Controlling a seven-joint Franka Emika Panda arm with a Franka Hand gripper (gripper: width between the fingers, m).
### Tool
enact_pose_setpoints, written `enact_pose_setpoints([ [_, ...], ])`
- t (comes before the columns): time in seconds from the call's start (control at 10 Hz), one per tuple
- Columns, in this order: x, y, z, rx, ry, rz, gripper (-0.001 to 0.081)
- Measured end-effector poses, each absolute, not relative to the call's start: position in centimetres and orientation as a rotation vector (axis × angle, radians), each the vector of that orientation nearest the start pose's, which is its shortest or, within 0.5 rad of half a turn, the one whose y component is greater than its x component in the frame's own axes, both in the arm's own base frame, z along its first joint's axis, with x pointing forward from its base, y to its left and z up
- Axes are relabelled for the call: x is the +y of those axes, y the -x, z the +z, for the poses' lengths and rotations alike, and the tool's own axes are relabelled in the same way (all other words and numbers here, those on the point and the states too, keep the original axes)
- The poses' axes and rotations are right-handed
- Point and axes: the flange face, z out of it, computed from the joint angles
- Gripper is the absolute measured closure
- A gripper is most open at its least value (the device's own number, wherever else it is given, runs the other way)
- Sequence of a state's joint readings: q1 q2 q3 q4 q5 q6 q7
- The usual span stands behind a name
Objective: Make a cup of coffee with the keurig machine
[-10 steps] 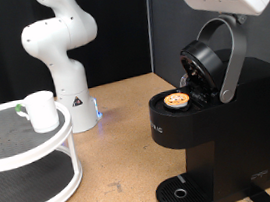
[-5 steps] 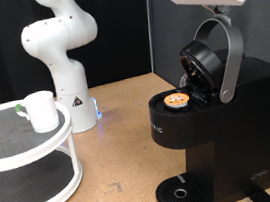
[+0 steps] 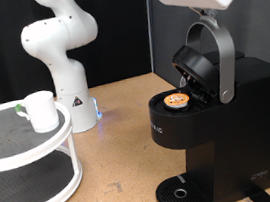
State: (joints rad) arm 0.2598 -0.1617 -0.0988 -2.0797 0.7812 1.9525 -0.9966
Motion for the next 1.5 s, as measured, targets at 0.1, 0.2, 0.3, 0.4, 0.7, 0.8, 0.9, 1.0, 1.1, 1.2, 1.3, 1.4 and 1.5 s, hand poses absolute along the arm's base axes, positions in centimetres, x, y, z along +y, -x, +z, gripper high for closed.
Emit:
enact_pose_setpoints([
  [0.1, 12.0, -50.5, 52.1, -1.031, 2.236, -0.401, 0.0806],
  [0.2, 11.1, -50.5, 52.2, -1.046, 2.259, -0.382, 0.0806],
  [0.3, 9.9, -50.5, 52.2, -1.061, 2.283, -0.355, 0.0806],
  [0.4, 8.5, -50.6, 51.9, -1.068, 2.303, -0.333, 0.0806],
  [0.7, 4.9, -50.7, 50.2, -1.063, 2.332, -0.294, 0.0806],
  [0.8, 4.1, -50.7, 49.6, -1.049, 2.341, -0.291, 0.0806],
  [0.9, 3.4, -50.9, 49.1, -1.036, 2.351, -0.287, 0.0806],
  [1.0, 2.8, -51.0, 48.6, -1.022, 2.361, -0.282, 0.0806],
  [1.1, 2.2, -51.2, 47.9, -1.013, 2.379, -0.273, 0.0806],
  [1.2, 1.4, -51.4, 46.8, -1.006, 2.406, -0.265, 0.0806],
  [1.3, 0.7, -51.7, 45.6, -1.006, 2.418, -0.252, 0.0806],
  [1.4, 0.2, -51.9, 44.6, -1.006, 2.425, -0.244, 0.0806],
  [1.5, -0.1, -52.2, 43.8, -1.002, 2.433, -0.241, 0.0806],
])
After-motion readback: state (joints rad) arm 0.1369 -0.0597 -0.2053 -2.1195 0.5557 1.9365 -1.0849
